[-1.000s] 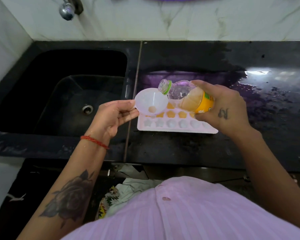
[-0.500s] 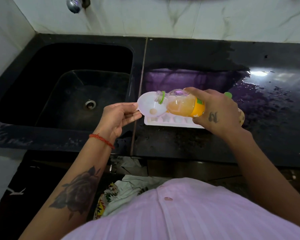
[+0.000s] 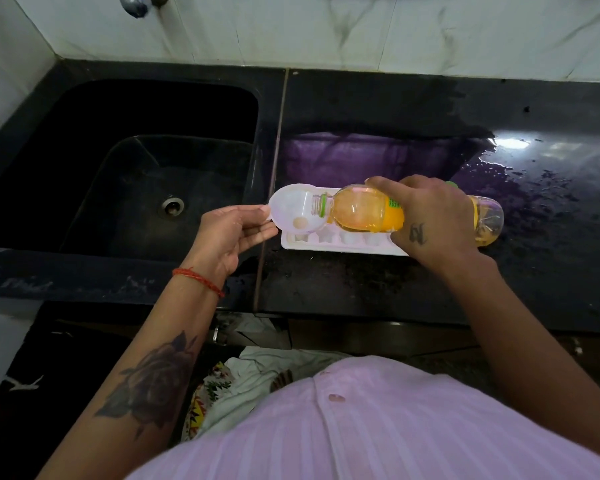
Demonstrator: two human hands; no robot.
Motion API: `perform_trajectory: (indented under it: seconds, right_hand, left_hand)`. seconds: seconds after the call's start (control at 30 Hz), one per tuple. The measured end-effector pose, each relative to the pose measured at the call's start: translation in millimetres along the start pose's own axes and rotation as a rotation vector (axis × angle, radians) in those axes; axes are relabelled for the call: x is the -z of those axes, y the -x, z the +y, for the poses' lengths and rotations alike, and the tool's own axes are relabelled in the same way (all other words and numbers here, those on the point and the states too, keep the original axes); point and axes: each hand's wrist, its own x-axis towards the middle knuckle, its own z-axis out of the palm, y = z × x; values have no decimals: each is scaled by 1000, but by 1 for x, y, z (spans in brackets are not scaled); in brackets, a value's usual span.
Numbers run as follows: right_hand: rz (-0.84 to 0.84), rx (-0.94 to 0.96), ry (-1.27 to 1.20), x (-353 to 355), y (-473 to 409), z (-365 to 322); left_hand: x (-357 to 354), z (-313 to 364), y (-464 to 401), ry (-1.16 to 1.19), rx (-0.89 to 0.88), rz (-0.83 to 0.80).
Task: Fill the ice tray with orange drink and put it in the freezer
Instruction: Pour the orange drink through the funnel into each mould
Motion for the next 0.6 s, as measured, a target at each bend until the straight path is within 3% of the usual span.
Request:
perform_trajectory:
  seconds: [0.6]
  right_hand:
    - [-1,-118,-193,5,11,4]
  left_hand:
    - [-2,7,-2,30,-3,-51]
